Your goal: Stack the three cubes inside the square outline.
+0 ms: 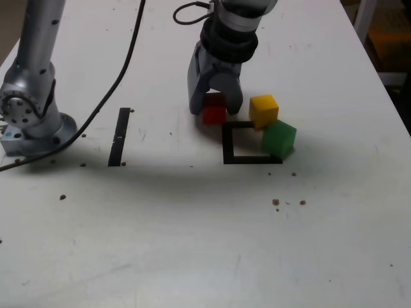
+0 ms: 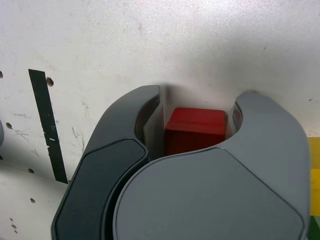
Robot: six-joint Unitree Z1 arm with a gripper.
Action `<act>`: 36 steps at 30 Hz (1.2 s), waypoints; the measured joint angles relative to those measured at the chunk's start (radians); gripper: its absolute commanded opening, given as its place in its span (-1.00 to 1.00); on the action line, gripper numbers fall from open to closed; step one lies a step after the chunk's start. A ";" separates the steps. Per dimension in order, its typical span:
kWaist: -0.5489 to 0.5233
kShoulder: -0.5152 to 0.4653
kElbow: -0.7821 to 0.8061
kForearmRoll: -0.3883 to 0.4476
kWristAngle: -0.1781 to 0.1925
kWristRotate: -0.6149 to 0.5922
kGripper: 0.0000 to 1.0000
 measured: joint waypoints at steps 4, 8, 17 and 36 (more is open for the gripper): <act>0.001 -0.009 0.000 0.011 -0.002 0.000 -0.57; 0.001 -0.032 0.000 0.029 -0.004 0.000 -0.57; -0.050 -0.061 -0.007 0.083 -0.081 -0.006 -0.57; -0.113 0.048 -0.111 0.081 -0.141 -0.041 -0.57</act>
